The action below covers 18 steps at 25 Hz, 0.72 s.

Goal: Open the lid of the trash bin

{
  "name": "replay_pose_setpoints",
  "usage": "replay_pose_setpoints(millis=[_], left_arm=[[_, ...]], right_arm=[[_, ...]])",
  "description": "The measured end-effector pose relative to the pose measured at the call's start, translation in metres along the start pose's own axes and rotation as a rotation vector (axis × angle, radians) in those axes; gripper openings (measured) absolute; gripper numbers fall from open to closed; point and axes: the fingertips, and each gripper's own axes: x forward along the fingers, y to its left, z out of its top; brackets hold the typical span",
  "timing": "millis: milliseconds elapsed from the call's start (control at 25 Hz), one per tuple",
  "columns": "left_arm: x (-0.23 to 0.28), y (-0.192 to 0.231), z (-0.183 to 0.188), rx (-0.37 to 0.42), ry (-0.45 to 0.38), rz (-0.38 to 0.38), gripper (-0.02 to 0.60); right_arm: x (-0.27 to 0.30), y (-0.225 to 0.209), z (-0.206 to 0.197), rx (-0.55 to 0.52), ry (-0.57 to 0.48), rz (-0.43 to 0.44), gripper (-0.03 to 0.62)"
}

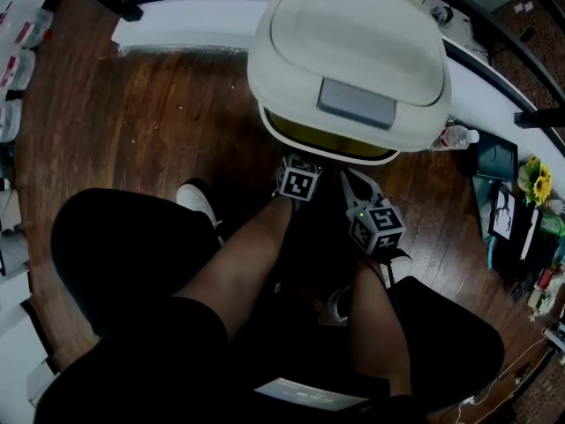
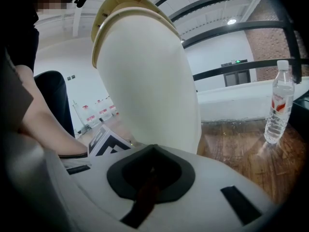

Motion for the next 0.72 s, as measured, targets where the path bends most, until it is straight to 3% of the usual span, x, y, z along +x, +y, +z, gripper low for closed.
replay_pose_setpoints(millis=[320, 440, 720], left_arm=[[-0.015, -0.005, 0.005, 0.028, -0.013, -0.007, 0.041], [-0.026, -0.012, 0.001, 0.079, -0.013, -0.048, 0.04], [-0.078, -0.024, 0.003, 0.059, -0.128, -0.158, 0.041]], right_arm=[[-0.013, 0.011, 0.001, -0.032, -0.016, -0.013, 0.018], [-0.02, 0.016, 0.007, -0.03, -0.039, -0.022, 0.018], [-0.036, 0.044, 0.018, -0.043, -0.098, -0.01, 0.018]])
